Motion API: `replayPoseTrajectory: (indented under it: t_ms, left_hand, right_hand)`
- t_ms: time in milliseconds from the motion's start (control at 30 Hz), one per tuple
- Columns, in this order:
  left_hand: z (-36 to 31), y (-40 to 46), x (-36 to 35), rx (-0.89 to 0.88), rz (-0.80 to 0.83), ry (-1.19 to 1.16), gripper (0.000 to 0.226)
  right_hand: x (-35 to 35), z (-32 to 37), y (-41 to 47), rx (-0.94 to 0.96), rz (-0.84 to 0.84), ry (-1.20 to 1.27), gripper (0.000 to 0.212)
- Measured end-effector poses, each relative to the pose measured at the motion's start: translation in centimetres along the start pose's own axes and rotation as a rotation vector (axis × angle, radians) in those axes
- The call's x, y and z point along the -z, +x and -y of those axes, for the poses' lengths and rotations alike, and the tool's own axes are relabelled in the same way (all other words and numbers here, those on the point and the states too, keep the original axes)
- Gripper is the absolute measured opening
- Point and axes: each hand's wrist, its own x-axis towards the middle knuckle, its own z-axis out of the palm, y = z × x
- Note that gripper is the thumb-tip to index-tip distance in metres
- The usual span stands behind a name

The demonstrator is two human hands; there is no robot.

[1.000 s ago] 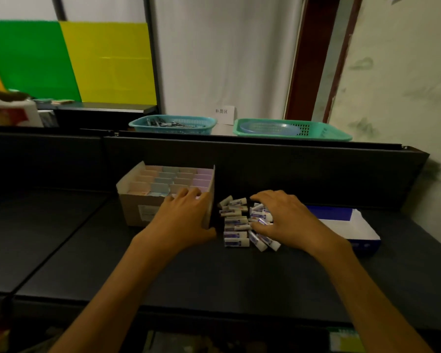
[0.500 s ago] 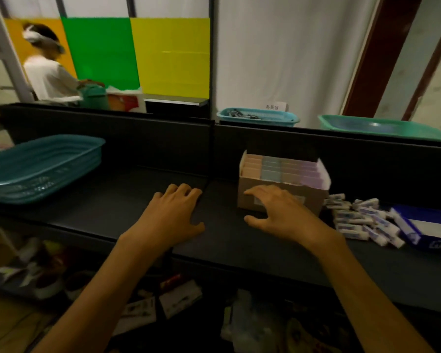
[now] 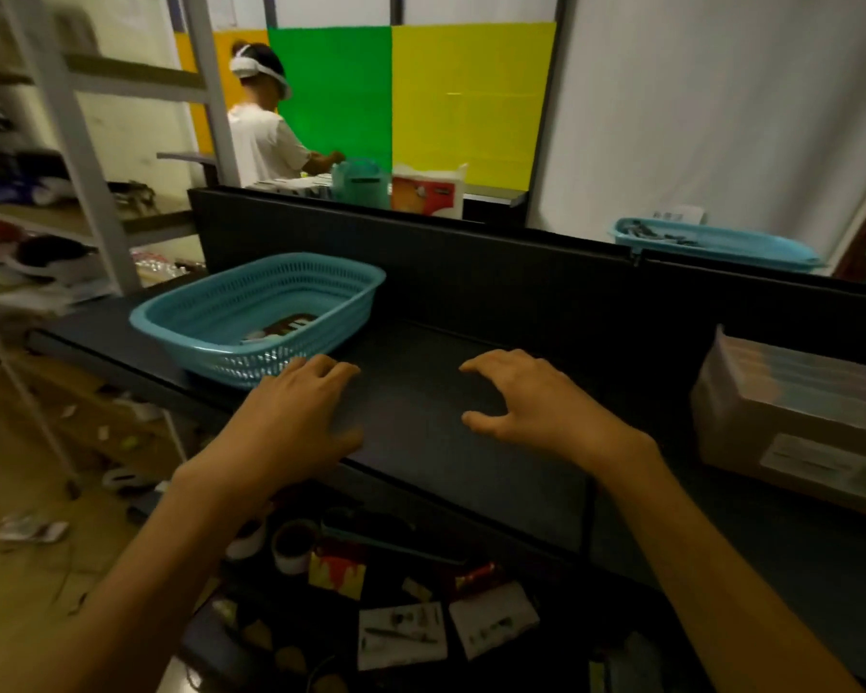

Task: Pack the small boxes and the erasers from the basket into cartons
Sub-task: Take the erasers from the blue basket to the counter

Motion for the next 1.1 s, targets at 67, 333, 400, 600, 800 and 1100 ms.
replayPoseTrajectory:
  t_ms: [67, 333, 400, 600, 800, 1100]
  left_hand:
    - [3.5, 0.7, 0.6, 0.024, -0.067, -0.032, 0.069]
    - [17.0, 6.6, 2.5, 0.12, -0.174, -0.124, 0.06]
    - [19.7, 8.3, 2.4, 0.132, -0.178, -0.132, 0.059]
    - [26.1, 13.5, 0.5, 0.061, 0.032, -0.228, 0.062]
    - [29.2, 17.8, -0.8, -0.109, 0.476, -0.233, 0.069]
    - [30.2, 21.2, -2.3, -0.543, 0.733, -0.116, 0.092]
  right_hand:
    - [-1.0, 1.6, 4.0, 0.029, -0.012, 0.009, 0.064]
    - [-2.9, 7.6, 18.4, 0.094, -0.058, 0.106, 0.065]
    - [-3.3, 8.6, 21.4, 0.116, -0.088, 0.131, 0.064]
    - [-4.8, 11.2, 27.7, 0.115, 0.002, 0.173, 0.06]
    - [-6.3, 13.8, 30.9, 0.082, 0.205, 0.188, 0.045]
    - [-7.1, 16.7, 31.1, -0.242, 0.483, 0.075, 0.075]
